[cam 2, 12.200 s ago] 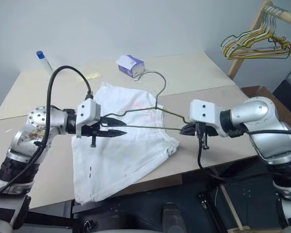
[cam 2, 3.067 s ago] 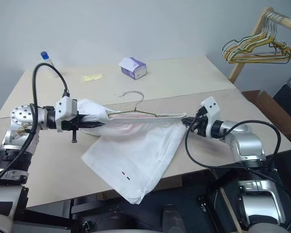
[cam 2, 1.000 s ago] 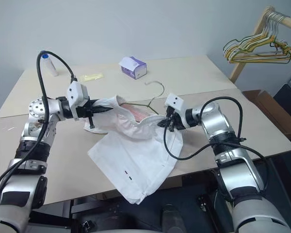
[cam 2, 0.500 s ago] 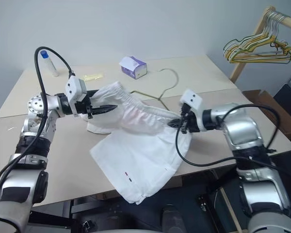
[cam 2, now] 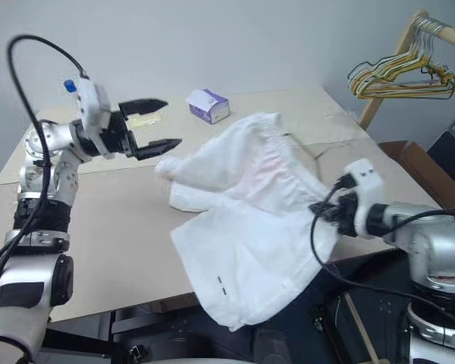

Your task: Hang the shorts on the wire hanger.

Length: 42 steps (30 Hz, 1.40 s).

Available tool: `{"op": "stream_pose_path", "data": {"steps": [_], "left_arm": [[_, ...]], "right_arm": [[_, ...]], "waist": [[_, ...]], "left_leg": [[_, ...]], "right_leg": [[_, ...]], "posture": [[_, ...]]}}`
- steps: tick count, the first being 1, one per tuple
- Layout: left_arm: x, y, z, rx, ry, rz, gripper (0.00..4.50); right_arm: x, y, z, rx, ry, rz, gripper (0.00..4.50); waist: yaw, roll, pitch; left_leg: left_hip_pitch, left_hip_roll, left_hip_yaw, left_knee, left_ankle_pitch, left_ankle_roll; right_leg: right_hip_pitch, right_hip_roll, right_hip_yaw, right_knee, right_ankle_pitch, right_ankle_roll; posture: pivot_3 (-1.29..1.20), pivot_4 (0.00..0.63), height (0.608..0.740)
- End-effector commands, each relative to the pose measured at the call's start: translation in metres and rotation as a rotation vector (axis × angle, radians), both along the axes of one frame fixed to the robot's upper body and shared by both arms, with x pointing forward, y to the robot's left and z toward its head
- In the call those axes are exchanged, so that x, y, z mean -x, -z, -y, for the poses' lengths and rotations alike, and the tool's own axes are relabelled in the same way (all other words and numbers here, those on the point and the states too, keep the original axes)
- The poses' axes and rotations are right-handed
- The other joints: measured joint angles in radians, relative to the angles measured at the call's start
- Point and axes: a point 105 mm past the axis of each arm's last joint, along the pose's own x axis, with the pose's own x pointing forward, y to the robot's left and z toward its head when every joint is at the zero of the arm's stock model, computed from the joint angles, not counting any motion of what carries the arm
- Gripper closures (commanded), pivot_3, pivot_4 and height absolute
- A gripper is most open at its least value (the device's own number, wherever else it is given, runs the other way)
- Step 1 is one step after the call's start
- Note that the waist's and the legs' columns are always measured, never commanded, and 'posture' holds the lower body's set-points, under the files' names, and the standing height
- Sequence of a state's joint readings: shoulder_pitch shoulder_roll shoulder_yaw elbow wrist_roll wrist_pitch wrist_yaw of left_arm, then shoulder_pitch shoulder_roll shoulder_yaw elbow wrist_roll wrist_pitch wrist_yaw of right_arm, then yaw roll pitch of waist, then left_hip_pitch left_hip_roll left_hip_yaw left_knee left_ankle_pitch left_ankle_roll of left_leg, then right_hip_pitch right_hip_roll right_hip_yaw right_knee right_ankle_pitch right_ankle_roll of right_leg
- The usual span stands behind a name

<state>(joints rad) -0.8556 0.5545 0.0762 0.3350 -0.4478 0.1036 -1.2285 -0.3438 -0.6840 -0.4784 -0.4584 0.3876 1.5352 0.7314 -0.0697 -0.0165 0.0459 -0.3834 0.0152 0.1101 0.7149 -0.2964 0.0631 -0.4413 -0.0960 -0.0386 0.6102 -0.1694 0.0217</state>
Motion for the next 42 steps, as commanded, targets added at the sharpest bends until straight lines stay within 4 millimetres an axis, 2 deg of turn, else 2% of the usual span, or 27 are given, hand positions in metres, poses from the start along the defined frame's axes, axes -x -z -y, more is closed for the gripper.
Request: {"op": "stream_pose_path", "data": {"steps": [1, 7, 10, 16, 20, 27, 33, 39, 42], "left_arm": [[0.016, -0.024, 0.016, 0.106, 0.076, 0.012, 0.05], [0.03, -0.044, 0.036, 0.192, 0.16, 0.015, 0.05], [0.033, -0.05, 0.041, 0.222, 0.184, 0.013, 0.05], [0.034, -0.058, 0.048, 0.263, 0.206, -0.007, 0.05], [0.035, -0.059, 0.048, 0.276, 0.209, -0.014, 0.05], [0.035, -0.059, 0.047, 0.278, 0.204, -0.016, 0.05], [0.036, -0.058, 0.044, 0.268, 0.188, -0.011, 0.05], [0.036, -0.056, 0.043, 0.261, 0.181, -0.01, 0.05], [0.037, -0.056, 0.043, 0.256, 0.181, -0.007, 0.05]], "right_arm": [[0.013, -0.013, 0.029, 0.002, 0.188, 0.054, 4.47], [0.018, -0.02, 0.083, 0.007, 0.548, 0.104, 4.47], [0.019, -0.026, 0.103, 0.019, 0.679, 0.111, 4.47], [0.02, -0.053, 0.142, 0.015, 0.925, 0.142, 4.47], [0.021, -0.065, 0.168, -0.018, 1.053, 0.1, 4.47], [0.026, -0.07, 0.209, -0.096, 1.197, -0.011, 4.47], [0.026, -0.065, 0.242, -0.113, 1.278, -0.008, 4.47], [0.029, -0.073, 0.262, -0.098, 1.315, 0.044, 4.47], [0.028, -0.078, 0.264, -0.075, 1.31, 0.058, 4.47]], "waist": [[-0.001, 0.0, 0.0], [-0.031, 0.007, -0.004], [-0.051, 0.01, -0.007], [-0.089, 0.016, -0.01], [-0.109, 0.017, -0.011], [-0.129, 0.017, -0.011], [-0.142, 0.017, -0.011], [-0.144, 0.017, -0.01], [-0.145, 0.017, -0.01]], "left_leg": [[0.0, 0.0, 0.0, 0.0, -0.002, 0.003], [0.004, -0.001, 0.001, 0.0, -0.002, 0.004], [0.006, -0.001, 0.002, -0.001, -0.002, 0.004], [0.009, -0.002, 0.004, -0.002, -0.003, 0.005], [0.011, -0.002, 0.006, -0.002, -0.004, 0.007], [0.014, -0.003, 0.01, -0.003, -0.005, 0.009], [0.015, -0.003, 0.011, -0.004, -0.006, 0.01], [0.015, -0.003, 0.011, -0.005, -0.006, 0.01], [0.016, -0.003, 0.011, -0.005, -0.006, 0.01]], "right_leg": [[0.0, 0.0, 0.0, 0.0, 0.0, 0.0], [0.003, 0.001, 0.003, 0.0, 0.0, 0.001], [0.003, 0.001, 0.006, 0.0, -0.001, 0.001], [0.004, 0.002, 0.012, 0.001, -0.002, 0.003], [0.005, 0.002, 0.016, 0.0, -0.004, 0.007], [0.005, 0.003, 0.023, -0.001, -0.006, 0.011], [0.006, 0.003, 0.026, -0.002, -0.006, 0.013], [0.008, 0.003, 0.027, -0.003, -0.007, 0.015], [0.009, 0.003, 0.028, -0.004, -0.008, 0.015]], "posture": [[-0.18, 0.0, 0.74], [-0.22, 0.0, 0.74], [-0.23, 0.0, 0.74], [-0.24, 0.0, 0.74], [-0.24, 0.0, 0.74], [-0.24, 0.0, 0.74], [-0.21, 0.0, 0.74], [-0.2, 0.0, 0.74], [-0.2, 0.0, 0.74]]}}
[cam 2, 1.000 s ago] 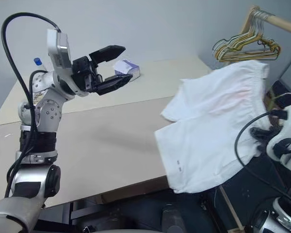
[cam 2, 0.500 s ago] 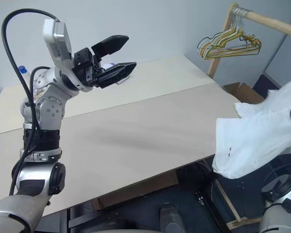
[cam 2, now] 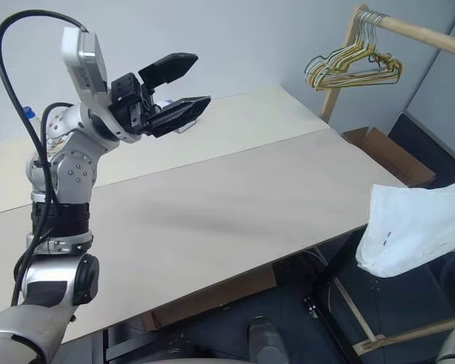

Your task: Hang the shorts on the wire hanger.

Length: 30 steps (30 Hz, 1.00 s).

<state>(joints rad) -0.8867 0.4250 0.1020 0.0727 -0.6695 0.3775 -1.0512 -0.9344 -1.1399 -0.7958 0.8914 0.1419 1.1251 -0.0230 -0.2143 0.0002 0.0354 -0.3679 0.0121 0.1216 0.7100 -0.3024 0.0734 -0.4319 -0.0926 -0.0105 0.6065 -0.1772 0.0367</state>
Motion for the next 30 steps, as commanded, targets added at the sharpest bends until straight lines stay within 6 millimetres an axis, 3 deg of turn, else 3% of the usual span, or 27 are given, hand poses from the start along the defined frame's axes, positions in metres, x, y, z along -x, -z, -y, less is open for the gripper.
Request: {"op": "stream_pose_path", "data": {"steps": [1, 4, 13, 17, 26, 30], "left_arm": [[0.007, -0.01, -0.004, 0.006, -0.006, 0.047, 0.05], [0.007, -0.01, -0.005, 0.004, -0.008, 0.045, 0.05], [0.007, -0.009, -0.001, -0.009, -0.009, 0.057, 0.05], [0.008, -0.008, -0.003, -0.018, -0.016, 0.059, 0.0], [0.008, -0.008, -0.004, -0.02, -0.025, 0.057, 0.0], [0.009, -0.008, -0.004, -0.022, -0.025, 0.059, 0.0]], "right_arm": [[-0.002, -0.027, 0.004, 0.067, -0.01, 0.067, 4.47], [-0.008, -0.03, -0.003, 0.038, -0.041, 0.087, 4.47], [0.004, 0.006, 0.018, 0.037, 0.065, 0.019, 4.47], [-0.002, 0.008, 0.014, 0.055, 0.031, 0.0, 3.27], [-0.014, -0.009, 0.011, 0.262, 0.017, -0.04, 0.06], [-0.009, -0.016, 0.01, 0.44, 0.121, -0.055, 0.02]], "waist": [[0.0, 0.0, 0.0], [-0.001, 0.0, 0.0], [0.001, 0.0, 0.0], [0.0, 0.0, 0.001], [0.006, 0.0, 0.0], [0.008, 0.0, 0.0]], "left_leg": [[0.0, 0.0, 0.0, 0.0, 0.0, 0.0], [0.0, 0.0, 0.0, -0.001, 0.0, 0.0], [0.014, 0.0, 0.0, -0.014, 0.0, -0.001], [0.014, -0.001, 0.001, -0.016, 0.0, 0.0], [0.014, -0.001, 0.001, -0.016, 0.0, -0.001], [0.014, -0.001, 0.0, -0.016, 0.001, -0.001]], "right_leg": [[0.001, 0.0, 0.0, -0.001, 0.0, -0.001], [0.002, 0.0, 0.001, -0.001, -0.001, -0.001], [0.011, 0.001, 0.001, -0.012, -0.003, -0.004], [0.011, 0.001, 0.002, -0.013, -0.001, 0.003], [0.011, 0.0, 0.002, -0.012, -0.001, 0.004], [0.011, 0.0, 0.002, -0.012, -0.001, 0.004]], "posture": [[-0.2, 0.0, 0.74], [-0.2, 0.0, 0.74], [-0.19, 0.0, 0.74], [-0.19, 0.0, 0.74], [-0.19, 0.0, 0.74], [-0.19, 0.0, 0.74]]}}
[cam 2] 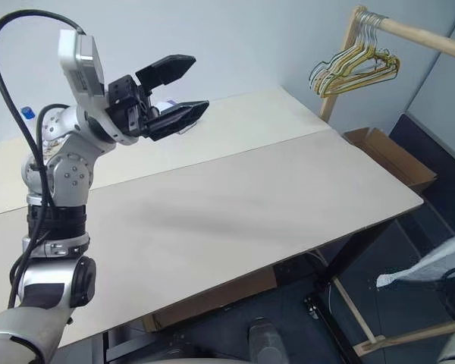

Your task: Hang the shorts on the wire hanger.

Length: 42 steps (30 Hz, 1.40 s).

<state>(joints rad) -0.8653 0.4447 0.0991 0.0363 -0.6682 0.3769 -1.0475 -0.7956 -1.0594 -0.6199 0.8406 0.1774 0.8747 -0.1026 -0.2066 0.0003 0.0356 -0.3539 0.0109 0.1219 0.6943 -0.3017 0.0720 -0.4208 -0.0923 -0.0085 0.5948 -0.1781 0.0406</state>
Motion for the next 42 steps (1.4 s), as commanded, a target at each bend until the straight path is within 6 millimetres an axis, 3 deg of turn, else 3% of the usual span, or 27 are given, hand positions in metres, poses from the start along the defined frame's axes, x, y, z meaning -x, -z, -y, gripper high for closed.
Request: {"op": "stream_pose_path", "data": {"steps": [1, 12, 19, 24, 26, 29, 31, 33, 37, 42], "left_arm": [[0.005, -0.01, -0.002, -0.002, -0.012, 0.043, 0.0], [0.004, -0.011, -0.001, -0.011, -0.005, 0.054, 0.0], [0.004, -0.011, -0.001, -0.018, 0.004, 0.065, 0.0], [0.002, -0.013, -0.003, -0.019, -0.002, 0.07, 0.0], [0.002, -0.013, -0.003, -0.021, -0.004, 0.072, 0.0], [0.0, -0.012, -0.006, -0.025, -0.026, 0.086, 0.0], [-0.001, -0.01, -0.007, -0.029, -0.044, 0.099, 0.0], [-0.004, -0.007, -0.012, -0.048, -0.063, 0.094, 0.0], [-0.007, 0.014, -0.034, -0.141, -0.172, 0.083, 0.0], [-0.009, 0.059, -0.065, -0.294, -0.364, 0.023, 0.0]], "right_arm": [[0.006, -0.033, 0.001, 0.213, 0.103, 0.093, 0.02], [0.022, -0.055, -0.043, 0.583, 0.213, 0.21, 0.02], [0.024, -0.026, -0.051, 0.449, 0.248, 0.212, 0.02], [0.024, -0.058, -0.066, 0.636, 0.219, 0.305, 0.02], [0.019, -0.082, -0.082, 0.767, 0.142, 0.393, 0.02], [0.008, -0.114, -0.116, 0.931, -0.024, 0.53, 0.02], [0.002, -0.123, -0.131, 0.979, -0.102, 0.568, 0.02], [-0.013, -0.13, -0.157, 0.974, -0.313, 0.642, 0.02], [-0.045, -0.12, -0.234, 0.812, -1.01, 0.701, 0.02], [-0.061, -0.094, -0.299, 0.58, -1.59, 0.625, 0.02]], "waist": [[0.001, 0.0, 0.0], [0.0, 0.002, -0.001], [-0.001, 0.001, -0.001], [0.001, 0.002, -0.002], [0.0, 0.002, -0.002], [-0.004, 0.002, -0.002], [-0.003, 0.002, -0.001], [-0.001, 0.002, -0.001], [-0.003, 0.002, -0.001], [0.01, 0.001, -0.001]], "left_leg": [[0.0, 0.0, 0.0, 0.0, 0.0, 0.0], [0.001, 0.0, 0.0, 0.001, 0.001, -0.002], [0.001, 0.0, 0.0, 0.001, 0.001, -0.001], [0.0, 0.0, 0.0, 0.0, 0.0, 0.0], [0.0, 0.0, 0.0, 0.0, 0.0, 0.0], [0.001, 0.0, 0.0, 0.0, 0.0, 0.001], [0.001, 0.0, 0.0, 0.0, 0.0, 0.0], [0.001, 0.0, 0.0, 0.0, 0.0, 0.0], [0.002, 0.001, 0.0, 0.0, 0.0, 0.0], [0.002, 0.002, -0.001, 0.0, 0.0, 0.0]], "right_leg": [[0.0, 0.0, 0.0, 0.0, 0.0, 0.0], [0.0, 0.0, 0.001, 0.001, 0.0, 0.001], [0.0, 0.001, 0.001, 0.001, 0.0, 0.0], [-0.001, 0.001, 0.001, 0.001, 0.0, 0.0], [-0.001, 0.001, 0.001, 0.0, 0.0, 0.0], [-0.001, 0.001, 0.002, 0.001, 0.0, 0.001], [0.0, 0.002, 0.002, 0.001, 0.0, 0.001], [0.0, 0.002, 0.001, 0.001, 0.0, 0.001], [0.0, 0.002, 0.002, 0.001, 0.0, 0.0], [0.0, 0.002, 0.0, 0.001, 0.001, -0.001]], "posture": [[-0.19, 0.0, 0.74], [-0.2, 0.0, 0.74], [-0.2, 0.0, 0.74], [-0.19, 0.0, 0.74], [-0.19, 0.0, 0.74], [-0.18, 0.0, 0.74], [-0.17, 0.0, 0.74], [-0.17, 0.0, 0.74], [-0.14, 0.0, 0.74], [-0.07, 0.0, 0.74]]}}
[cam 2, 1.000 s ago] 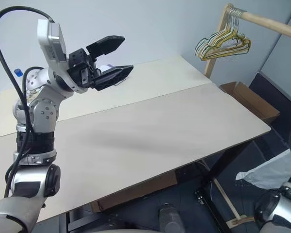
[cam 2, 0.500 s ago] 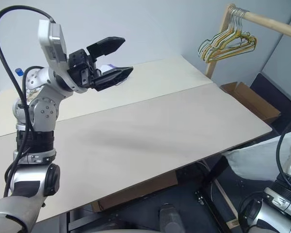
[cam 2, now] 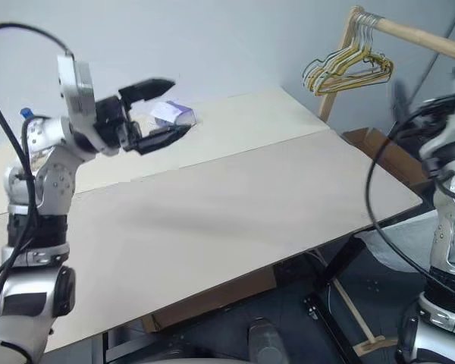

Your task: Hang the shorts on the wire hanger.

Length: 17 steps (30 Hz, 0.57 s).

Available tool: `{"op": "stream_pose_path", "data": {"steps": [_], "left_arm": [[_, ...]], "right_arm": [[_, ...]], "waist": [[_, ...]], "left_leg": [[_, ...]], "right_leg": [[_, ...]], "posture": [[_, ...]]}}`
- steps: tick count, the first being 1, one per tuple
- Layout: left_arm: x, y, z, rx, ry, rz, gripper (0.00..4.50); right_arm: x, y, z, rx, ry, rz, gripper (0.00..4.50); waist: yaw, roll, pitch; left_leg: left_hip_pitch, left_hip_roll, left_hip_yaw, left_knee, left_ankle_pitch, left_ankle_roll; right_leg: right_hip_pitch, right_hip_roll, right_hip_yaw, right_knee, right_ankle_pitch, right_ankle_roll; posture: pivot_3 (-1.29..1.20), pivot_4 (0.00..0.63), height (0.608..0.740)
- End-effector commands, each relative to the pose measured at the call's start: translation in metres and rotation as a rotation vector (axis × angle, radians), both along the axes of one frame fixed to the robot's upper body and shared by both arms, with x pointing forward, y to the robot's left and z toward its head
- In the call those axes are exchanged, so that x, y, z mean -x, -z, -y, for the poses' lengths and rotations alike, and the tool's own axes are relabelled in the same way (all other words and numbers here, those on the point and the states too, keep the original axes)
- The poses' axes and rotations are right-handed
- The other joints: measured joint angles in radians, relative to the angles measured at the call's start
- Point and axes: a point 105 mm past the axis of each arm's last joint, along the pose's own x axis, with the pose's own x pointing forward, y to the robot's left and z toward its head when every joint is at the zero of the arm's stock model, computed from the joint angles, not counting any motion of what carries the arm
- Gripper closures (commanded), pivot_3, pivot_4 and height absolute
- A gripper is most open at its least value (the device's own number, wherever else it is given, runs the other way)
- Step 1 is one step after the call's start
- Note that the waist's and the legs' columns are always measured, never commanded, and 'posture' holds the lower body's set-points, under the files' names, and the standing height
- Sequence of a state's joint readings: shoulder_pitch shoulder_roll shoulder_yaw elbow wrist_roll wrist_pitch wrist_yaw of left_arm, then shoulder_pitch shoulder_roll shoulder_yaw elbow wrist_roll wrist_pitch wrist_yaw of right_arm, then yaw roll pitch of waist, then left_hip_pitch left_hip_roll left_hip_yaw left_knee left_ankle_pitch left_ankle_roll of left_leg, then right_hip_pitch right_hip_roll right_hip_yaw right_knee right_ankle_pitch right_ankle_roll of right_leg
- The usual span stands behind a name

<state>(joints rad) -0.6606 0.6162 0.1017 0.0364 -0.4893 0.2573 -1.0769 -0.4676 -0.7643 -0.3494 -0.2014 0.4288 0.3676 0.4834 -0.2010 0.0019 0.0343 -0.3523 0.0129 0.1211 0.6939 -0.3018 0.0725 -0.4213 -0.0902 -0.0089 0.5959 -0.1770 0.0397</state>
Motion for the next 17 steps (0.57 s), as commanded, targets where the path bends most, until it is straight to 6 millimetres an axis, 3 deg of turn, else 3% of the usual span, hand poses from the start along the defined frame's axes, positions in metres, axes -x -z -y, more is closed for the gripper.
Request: {"op": "stream_pose_path", "data": {"steps": [1, 5, 8, 14, 17], "left_arm": [[0.004, 0.008, -0.017, -0.072, -0.124, 0.036, 0.0], [0.016, 0.034, -0.032, -0.123, -0.215, -0.003, 0.0], [0.026, 0.041, -0.036, -0.125, -0.242, -0.02, 0.0], [0.036, 0.04, -0.039, -0.116, -0.286, -0.028, 0.0], [0.037, 0.04, -0.04, -0.111, -0.299, -0.034, 0.0]], "right_arm": [[-0.002, 0.01, -0.046, 0.086, -0.34, -0.143, 0.02], [-0.01, 0.036, -0.077, 0.195, -0.556, -0.319, 0.02], [-0.012, 0.045, -0.089, 0.242, -0.636, -0.365, 0.02], [-0.016, 0.047, -0.095, 0.26, -0.673, -0.368, 0.02], [-0.015, 0.048, -0.096, 0.268, -0.683, -0.367, 0.02]], "waist": [[0.016, -0.002, 0.001], [0.06, -0.004, 0.002], [0.111, -0.004, 0.002], [0.203, -0.004, 0.001], [0.216, -0.004, 0.001]], "left_leg": [[0.0, 0.0, 0.0, 0.0, 0.0, 0.0], [-0.001, 0.0, 0.0, 0.0, 0.0, 0.0], [-0.003, 0.0, 0.0, 0.0, -0.001, 0.0], [-0.016, 0.0, 0.001, 0.002, 0.004, -0.009], [-0.018, 0.0, 0.001, 0.002, 0.004, -0.01]], "right_leg": [[0.0, 0.0, -0.001, 0.0, 0.0, 0.0], [-0.001, -0.001, -0.002, -0.001, 0.003, -0.005], [-0.004, -0.001, -0.004, -0.001, 0.004, -0.009], [-0.016, -0.003, -0.007, 0.0, 0.005, -0.01], [-0.018, -0.002, -0.008, -0.001, 0.005, -0.011]], "posture": [[-0.06, 0.0, 0.74], [0.0, 0.0, 0.74], [0.04, 0.0, 0.74], [0.08, 0.0, 0.74], [0.08, 0.0, 0.74]]}}
